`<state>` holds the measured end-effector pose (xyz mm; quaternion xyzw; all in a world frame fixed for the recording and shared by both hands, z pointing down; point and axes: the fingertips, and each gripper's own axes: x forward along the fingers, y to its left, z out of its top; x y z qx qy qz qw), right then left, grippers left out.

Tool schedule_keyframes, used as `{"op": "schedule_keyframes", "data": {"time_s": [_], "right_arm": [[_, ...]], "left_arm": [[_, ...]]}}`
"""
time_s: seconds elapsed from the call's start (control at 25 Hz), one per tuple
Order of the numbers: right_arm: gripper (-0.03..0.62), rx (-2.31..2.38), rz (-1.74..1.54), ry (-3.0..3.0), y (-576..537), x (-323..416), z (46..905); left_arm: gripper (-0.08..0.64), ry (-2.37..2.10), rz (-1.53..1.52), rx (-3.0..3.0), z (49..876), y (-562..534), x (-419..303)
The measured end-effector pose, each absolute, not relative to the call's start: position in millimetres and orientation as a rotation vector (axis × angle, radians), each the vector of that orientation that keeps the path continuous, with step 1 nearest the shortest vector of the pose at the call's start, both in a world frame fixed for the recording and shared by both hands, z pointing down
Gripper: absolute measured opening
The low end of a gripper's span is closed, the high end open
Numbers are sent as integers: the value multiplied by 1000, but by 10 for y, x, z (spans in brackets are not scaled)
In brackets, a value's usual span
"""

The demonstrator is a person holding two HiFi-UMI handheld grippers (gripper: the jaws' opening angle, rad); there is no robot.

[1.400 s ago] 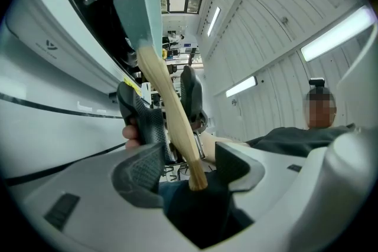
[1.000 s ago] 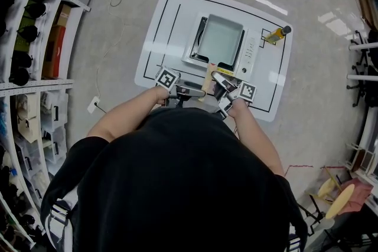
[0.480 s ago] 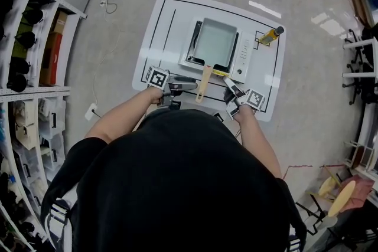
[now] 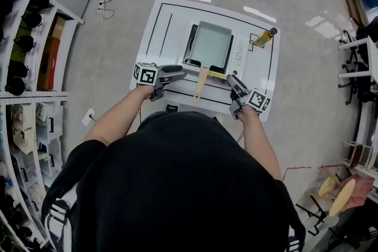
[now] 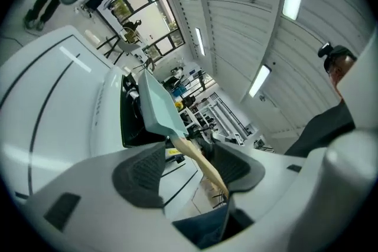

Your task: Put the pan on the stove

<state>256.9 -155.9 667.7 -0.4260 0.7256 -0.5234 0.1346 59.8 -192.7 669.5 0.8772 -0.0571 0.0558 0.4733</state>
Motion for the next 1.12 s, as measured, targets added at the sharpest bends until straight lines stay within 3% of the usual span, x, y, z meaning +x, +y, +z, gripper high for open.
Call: {"op": "schedule_keyframes", "data": {"time_s": [0.76,1.12], "right_arm": [[137,-1696,-1135,2281,-1594,3082,6166],[103,-1791,-1050,2391,-1547,3037,6035]], "left_arm": [[264,-444,184,2454,6265,-2340,435],[208,-534,108,2454,6057,-2444,418]]}}
